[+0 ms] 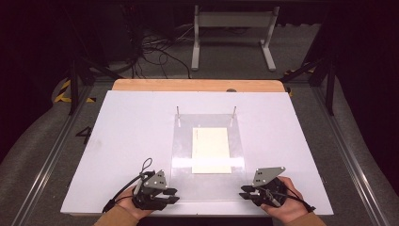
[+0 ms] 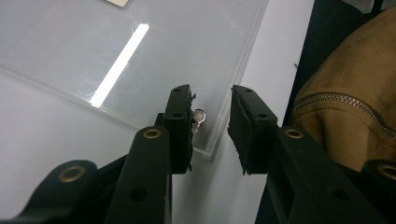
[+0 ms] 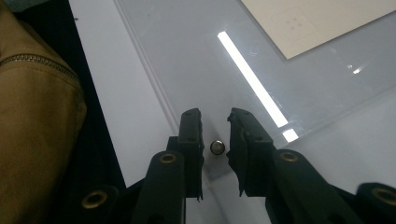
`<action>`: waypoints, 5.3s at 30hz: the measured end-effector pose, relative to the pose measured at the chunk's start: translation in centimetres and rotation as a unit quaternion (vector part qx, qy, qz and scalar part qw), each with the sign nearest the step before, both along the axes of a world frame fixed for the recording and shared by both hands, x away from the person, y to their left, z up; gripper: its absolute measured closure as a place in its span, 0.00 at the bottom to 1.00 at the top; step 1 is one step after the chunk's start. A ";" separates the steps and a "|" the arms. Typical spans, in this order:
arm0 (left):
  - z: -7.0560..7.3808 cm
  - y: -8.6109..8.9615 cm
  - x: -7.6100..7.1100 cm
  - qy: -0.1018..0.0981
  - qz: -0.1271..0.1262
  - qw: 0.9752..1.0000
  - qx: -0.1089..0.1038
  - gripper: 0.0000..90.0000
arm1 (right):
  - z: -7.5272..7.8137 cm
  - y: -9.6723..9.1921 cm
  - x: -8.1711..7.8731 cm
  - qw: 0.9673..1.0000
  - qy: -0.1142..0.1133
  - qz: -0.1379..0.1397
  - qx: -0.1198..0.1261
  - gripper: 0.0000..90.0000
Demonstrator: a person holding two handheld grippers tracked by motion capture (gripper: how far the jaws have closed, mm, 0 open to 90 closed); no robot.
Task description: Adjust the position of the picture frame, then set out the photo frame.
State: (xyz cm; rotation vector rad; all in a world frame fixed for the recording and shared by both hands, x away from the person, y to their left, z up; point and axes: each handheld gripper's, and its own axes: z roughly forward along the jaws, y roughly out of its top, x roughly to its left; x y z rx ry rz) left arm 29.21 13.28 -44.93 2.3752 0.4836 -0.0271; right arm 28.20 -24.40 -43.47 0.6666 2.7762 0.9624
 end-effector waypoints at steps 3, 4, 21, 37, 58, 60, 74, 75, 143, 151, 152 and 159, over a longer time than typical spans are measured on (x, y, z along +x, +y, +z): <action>0.0 0.3 0.1 0.013 0.011 1.000 -0.003 0.85 | -0.2 0.0 0.1 1.000 0.001 0.005 -0.002 0.88; 0.0 0.3 0.1 0.015 0.012 1.000 -0.004 0.87 | -0.2 0.0 0.1 1.000 -0.003 0.005 -0.007 0.92; 0.2 0.0 -0.8 0.027 -0.027 0.999 0.011 0.91 | -0.1 0.1 -2.0 1.000 0.015 0.021 -0.006 0.92; 2.5 2.4 0.2 -0.014 0.038 0.994 -0.097 0.64 | 2.3 -1.0 -1.0 0.996 -0.039 -0.014 0.077 0.77; 1.7 5.6 4.4 -0.064 0.184 0.975 -0.109 0.48 | 4.8 -1.0 5.1 0.988 -0.066 -0.078 0.113 0.64; 1.5 6.1 4.3 -0.059 0.199 0.971 -0.115 0.48 | 5.2 -0.9 5.9 0.988 -0.069 -0.084 0.110 0.65; 1.5 7.8 2.3 -0.077 0.223 0.965 -0.111 0.47 | 4.9 -0.7 13.5 0.977 -0.098 -0.167 0.091 0.69; 1.5 7.9 2.3 -0.077 0.222 0.966 -0.107 0.47 | 4.7 -0.6 13.9 0.976 -0.101 -0.172 0.087 0.69; 1.3 6.7 2.0 -0.061 0.173 0.977 -0.112 0.46 | 0.8 0.2 22.4 0.939 -0.077 -0.313 0.118 0.95; 1.1 6.0 2.1 -0.091 0.140 0.979 -0.114 0.31 | 0.9 -0.2 23.4 0.936 -0.048 -0.320 0.138 0.95; 1.0 5.9 2.1 -0.097 0.137 0.980 -0.111 0.30 | 0.8 -0.3 23.5 0.936 -0.046 -0.320 0.140 0.95; 0.4 5.0 2.6 -0.115 0.116 0.980 -0.112 0.22 | 0.9 -0.4 24.2 0.932 -0.026 -0.330 0.148 0.95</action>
